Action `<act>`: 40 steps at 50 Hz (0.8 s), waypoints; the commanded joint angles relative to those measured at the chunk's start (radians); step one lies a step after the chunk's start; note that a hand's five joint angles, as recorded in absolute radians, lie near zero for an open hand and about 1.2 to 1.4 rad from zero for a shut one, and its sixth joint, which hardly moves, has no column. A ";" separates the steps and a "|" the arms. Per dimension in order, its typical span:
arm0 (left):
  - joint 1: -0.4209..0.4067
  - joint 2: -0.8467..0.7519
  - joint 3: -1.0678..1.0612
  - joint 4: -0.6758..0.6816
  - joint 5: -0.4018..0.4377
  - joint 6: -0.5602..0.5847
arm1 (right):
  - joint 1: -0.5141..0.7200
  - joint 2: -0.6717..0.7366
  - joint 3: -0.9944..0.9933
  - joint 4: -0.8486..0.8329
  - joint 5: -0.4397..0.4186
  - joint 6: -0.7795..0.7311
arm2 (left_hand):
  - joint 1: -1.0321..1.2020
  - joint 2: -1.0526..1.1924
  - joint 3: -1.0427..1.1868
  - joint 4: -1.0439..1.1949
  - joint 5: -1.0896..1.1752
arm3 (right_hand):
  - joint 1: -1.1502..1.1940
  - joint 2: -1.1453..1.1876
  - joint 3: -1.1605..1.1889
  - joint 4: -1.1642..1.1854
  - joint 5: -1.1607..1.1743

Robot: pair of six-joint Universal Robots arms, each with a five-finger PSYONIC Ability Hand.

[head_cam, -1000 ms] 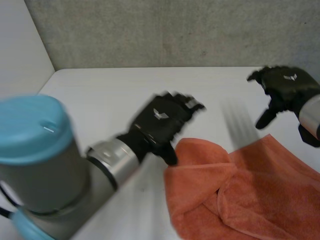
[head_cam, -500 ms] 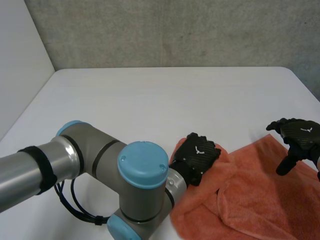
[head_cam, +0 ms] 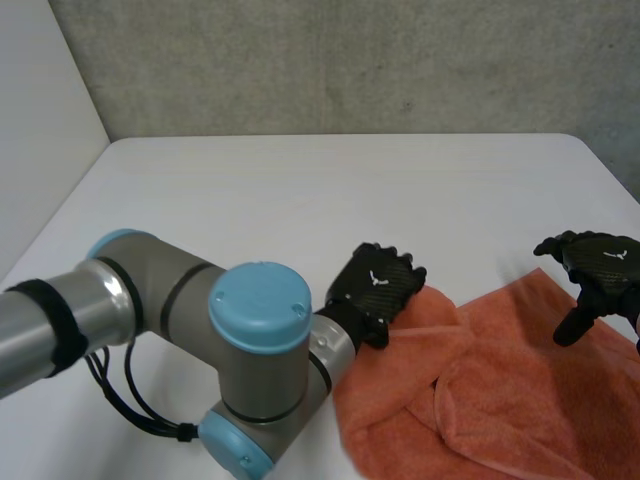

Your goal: Fold the laundry

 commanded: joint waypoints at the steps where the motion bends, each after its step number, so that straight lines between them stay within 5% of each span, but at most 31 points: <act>1: -0.016 -0.064 0.016 -0.003 0.010 -0.001 | 0.001 0.001 0.008 -0.002 -0.002 0.000 | 0.043 0.047 0.042 0.053 0.058 | -0.027 -0.041 -0.035 -0.054 -0.052; 5: -0.016 -0.074 0.011 -0.010 0.059 -0.003 | -0.001 0.004 0.012 -0.019 -0.015 0.000 | 0.178 0.182 0.176 0.188 0.193 | -0.027 -0.041 -0.035 -0.054 -0.052; 7: -0.016 -0.068 0.005 -0.010 0.076 -0.003 | -0.002 0.004 0.012 -0.024 -0.023 0.000 | 0.604 0.608 0.602 0.614 0.619 | -0.027 -0.041 -0.035 -0.054 -0.052; 10: -0.016 -0.055 0.006 -0.004 0.064 -0.001 | -0.004 0.004 0.009 -0.025 -0.025 0.000 | 0.908 0.912 0.906 0.917 0.922 | -0.027 -0.041 -0.035 -0.054 -0.052; 19: 0.040 0.164 -0.001 0.057 -0.082 -0.001 | -0.004 0.004 -0.008 -0.025 -0.025 0.004 | 0.909 0.913 0.907 0.919 0.924 | -0.027 -0.041 -0.035 -0.054 -0.052; 29: 0.137 0.398 -0.070 0.089 -0.085 -0.001 | 0.007 0.019 -0.089 -0.007 -0.025 0.073 | 0.909 0.913 0.907 0.919 0.924 | -0.027 -0.041 -0.035 -0.054 -0.052; 40: 0.177 0.548 -0.069 0.088 -0.084 -0.001 | 0.011 0.073 -0.199 0.238 -0.193 0.227 | 0.909 0.913 0.907 0.919 0.924 | -0.027 -0.041 -0.035 -0.054 -0.052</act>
